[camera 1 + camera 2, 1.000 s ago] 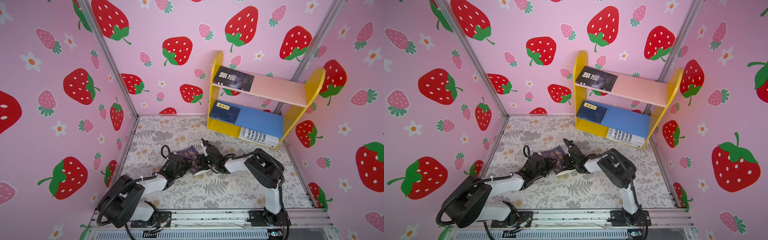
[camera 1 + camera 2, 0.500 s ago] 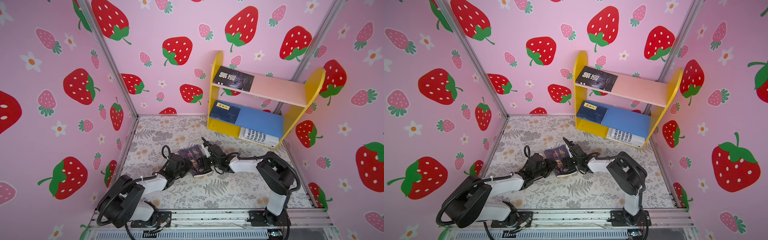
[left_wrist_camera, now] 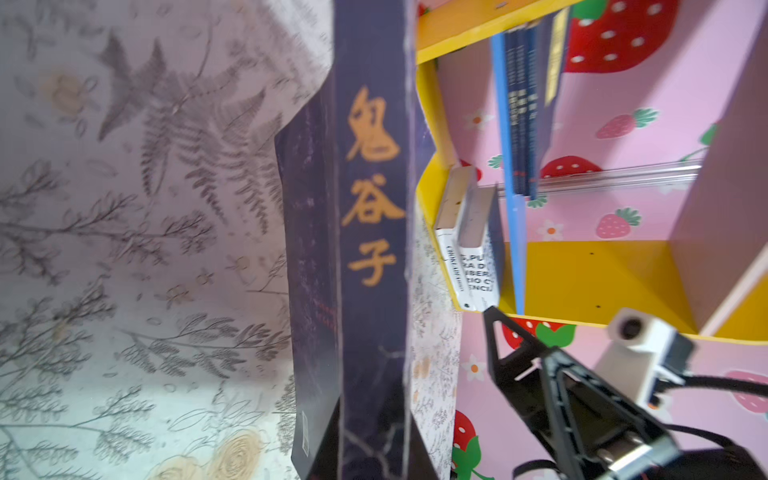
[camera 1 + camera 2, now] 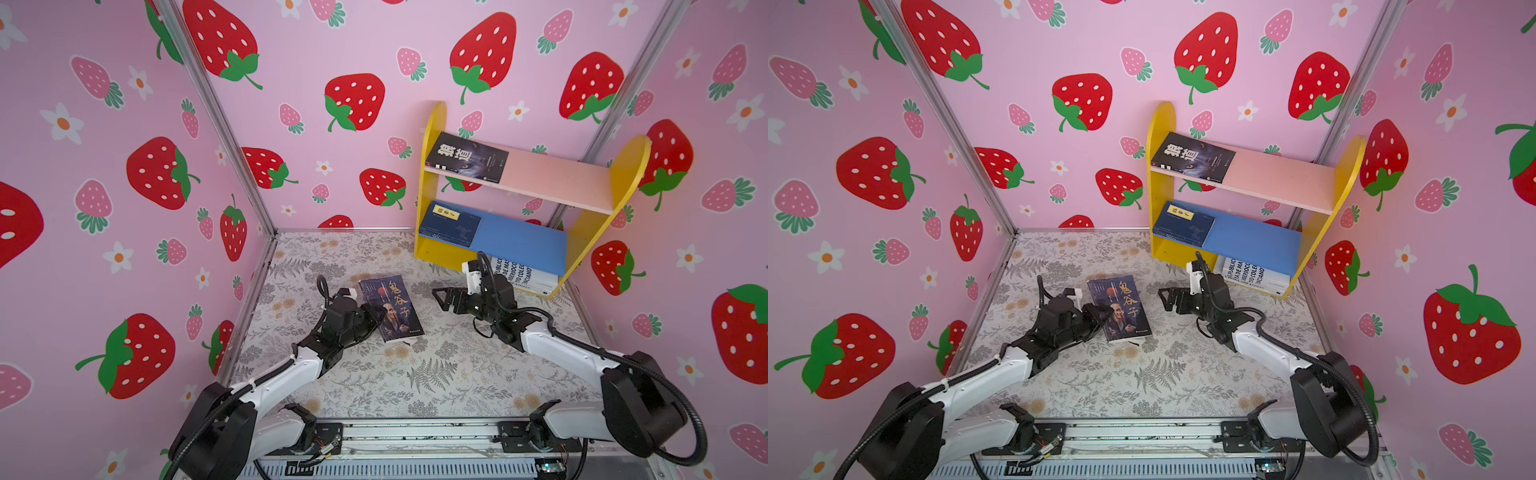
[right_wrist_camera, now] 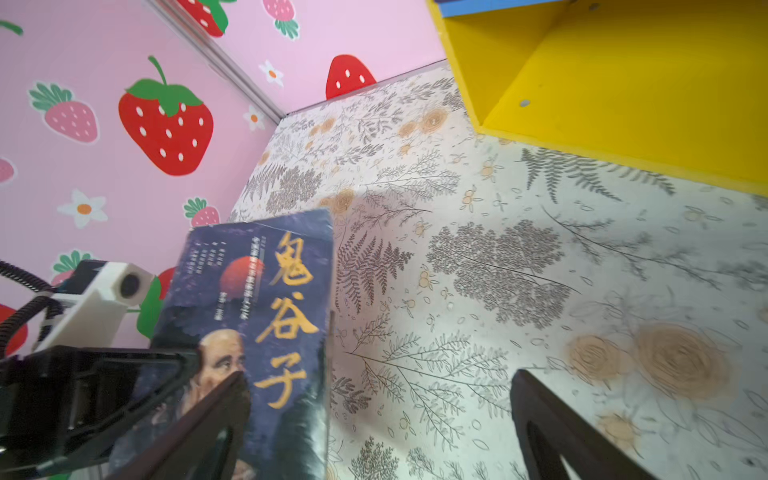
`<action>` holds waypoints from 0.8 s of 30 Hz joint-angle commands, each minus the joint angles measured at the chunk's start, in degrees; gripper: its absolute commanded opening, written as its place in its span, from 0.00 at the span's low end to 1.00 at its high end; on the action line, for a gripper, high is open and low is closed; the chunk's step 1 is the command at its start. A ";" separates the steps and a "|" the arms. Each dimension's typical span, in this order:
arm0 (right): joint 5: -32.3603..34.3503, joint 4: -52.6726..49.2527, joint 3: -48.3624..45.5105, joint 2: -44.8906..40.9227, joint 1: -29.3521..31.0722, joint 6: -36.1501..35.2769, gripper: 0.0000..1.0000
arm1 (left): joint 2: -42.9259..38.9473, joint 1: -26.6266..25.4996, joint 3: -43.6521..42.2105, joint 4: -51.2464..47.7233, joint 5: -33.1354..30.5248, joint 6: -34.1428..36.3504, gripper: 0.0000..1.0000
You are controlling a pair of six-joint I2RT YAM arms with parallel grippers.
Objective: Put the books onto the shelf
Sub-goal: 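Lift the purple book with the left gripper while right gripper releases and withdraws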
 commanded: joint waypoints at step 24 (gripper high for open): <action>-22.89 61.09 2.09 15.00 14.46 40.51 1.00 | 0.30 2.06 17.33 20.61 -10.94 3.11 0.00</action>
